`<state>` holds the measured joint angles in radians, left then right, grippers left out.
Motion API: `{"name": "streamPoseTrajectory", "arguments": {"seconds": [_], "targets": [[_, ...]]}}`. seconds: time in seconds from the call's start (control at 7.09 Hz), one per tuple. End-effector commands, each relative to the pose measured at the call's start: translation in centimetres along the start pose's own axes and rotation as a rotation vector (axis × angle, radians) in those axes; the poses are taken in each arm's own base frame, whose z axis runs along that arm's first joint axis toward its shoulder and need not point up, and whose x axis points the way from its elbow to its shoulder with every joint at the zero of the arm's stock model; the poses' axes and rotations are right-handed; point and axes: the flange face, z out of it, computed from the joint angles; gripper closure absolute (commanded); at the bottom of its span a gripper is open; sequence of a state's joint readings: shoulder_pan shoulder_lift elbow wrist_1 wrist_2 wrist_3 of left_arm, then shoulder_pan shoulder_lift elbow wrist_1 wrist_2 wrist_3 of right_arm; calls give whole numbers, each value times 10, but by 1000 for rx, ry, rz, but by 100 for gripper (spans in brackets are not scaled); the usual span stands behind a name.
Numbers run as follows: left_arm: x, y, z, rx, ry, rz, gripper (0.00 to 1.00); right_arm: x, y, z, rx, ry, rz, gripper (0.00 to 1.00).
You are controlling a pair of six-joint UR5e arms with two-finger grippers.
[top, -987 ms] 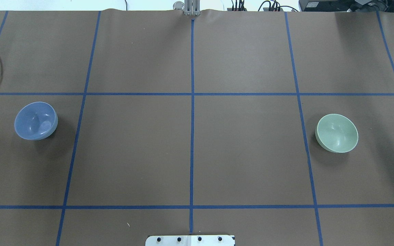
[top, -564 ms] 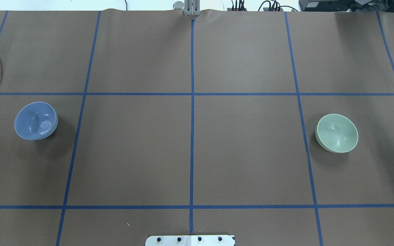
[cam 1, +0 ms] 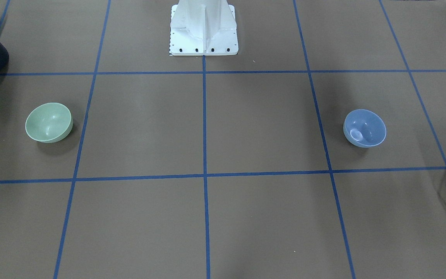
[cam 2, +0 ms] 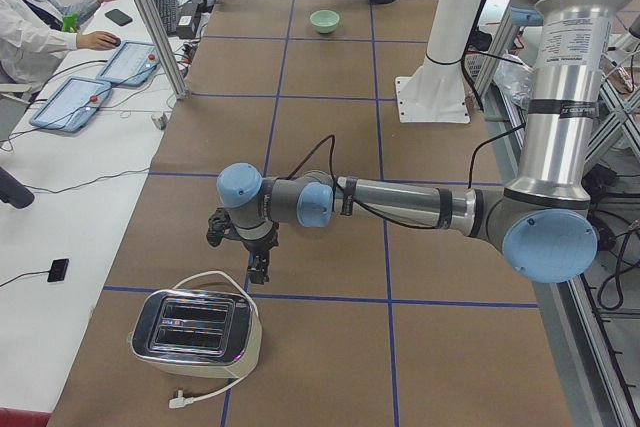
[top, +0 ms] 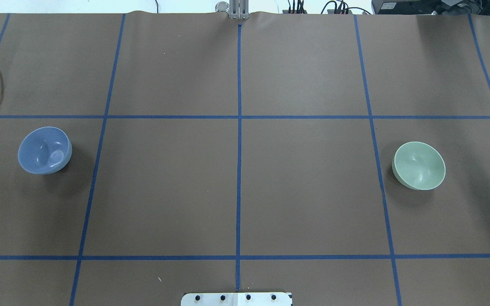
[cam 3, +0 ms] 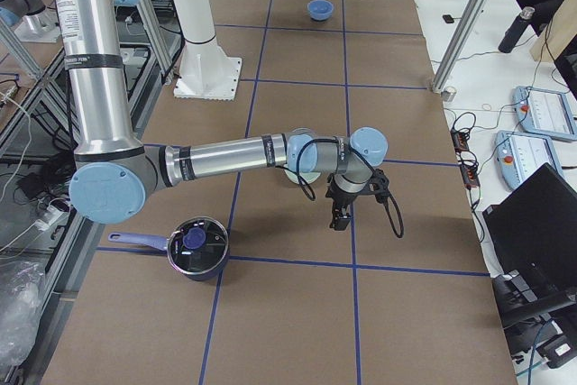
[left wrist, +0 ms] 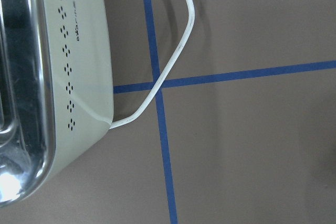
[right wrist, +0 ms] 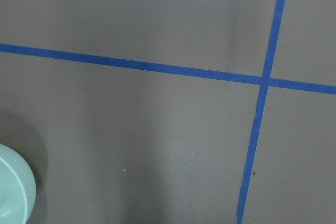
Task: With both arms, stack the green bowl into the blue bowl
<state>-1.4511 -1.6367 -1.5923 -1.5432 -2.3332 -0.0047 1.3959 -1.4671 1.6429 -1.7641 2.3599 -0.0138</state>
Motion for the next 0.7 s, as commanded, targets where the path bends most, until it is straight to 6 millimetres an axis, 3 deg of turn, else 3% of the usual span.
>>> {"name": "streamPoseTrajectory", "arguments": {"seconds": [0.0,0.56], "targets": [[0,0,0,0,0,0,0,-1,-2,-1,3,4,-4,0],[0,0,1,-1,2,-1,0,0,-2,-2,4,5,-3,0]]}}
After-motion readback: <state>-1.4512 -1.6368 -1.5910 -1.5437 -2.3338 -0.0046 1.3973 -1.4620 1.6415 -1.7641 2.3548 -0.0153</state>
